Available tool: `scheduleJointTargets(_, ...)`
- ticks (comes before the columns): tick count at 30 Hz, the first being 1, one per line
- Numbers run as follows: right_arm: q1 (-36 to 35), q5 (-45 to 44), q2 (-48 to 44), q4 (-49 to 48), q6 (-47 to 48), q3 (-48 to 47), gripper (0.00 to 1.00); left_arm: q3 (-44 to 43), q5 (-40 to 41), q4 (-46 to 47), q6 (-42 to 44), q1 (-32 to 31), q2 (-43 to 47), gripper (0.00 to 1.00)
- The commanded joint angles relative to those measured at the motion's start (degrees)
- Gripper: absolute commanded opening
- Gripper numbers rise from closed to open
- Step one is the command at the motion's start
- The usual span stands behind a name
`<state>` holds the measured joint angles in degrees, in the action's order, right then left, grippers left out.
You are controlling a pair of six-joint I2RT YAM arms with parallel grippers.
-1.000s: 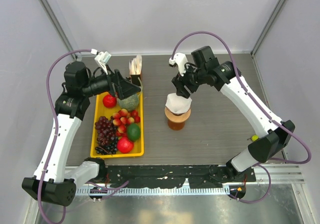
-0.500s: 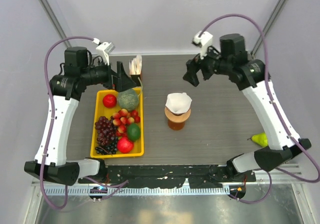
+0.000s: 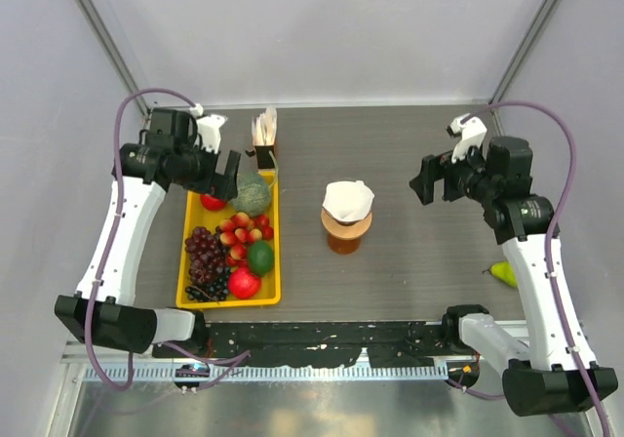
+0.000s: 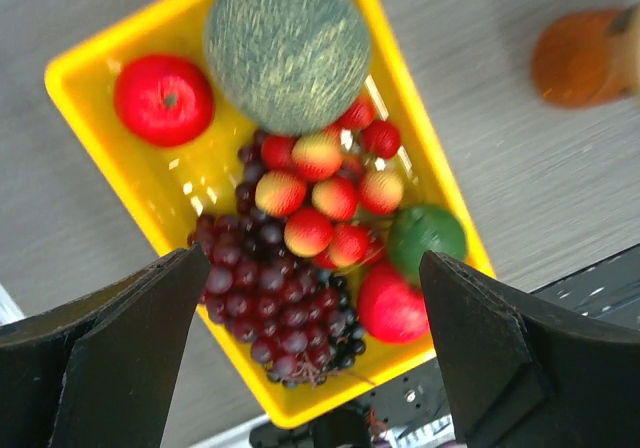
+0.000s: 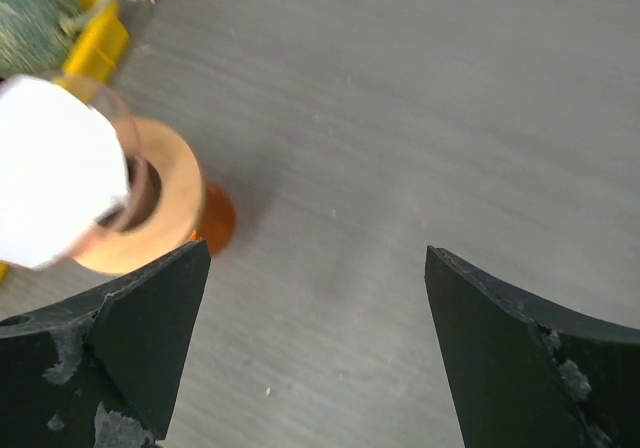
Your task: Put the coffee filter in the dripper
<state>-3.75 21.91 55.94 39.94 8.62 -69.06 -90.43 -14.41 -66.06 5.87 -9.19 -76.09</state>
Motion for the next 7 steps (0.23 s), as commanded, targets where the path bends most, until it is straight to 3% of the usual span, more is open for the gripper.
scheduleJointTargets(1, 1.02, -1.35, -3.81, -4.87, 0.43, 7.87, 0.95, 7.98, 7.73, 5.32, 2.48, -0.04, 4.99, 0.99)
scheduleJointTargets(7, 1.02, -0.82, -3.04, -6.11, 0.87, 8.95, 0.96, 10.71, 12.38, 8.75, -0.07, -0.65, 7.01, 0.99)
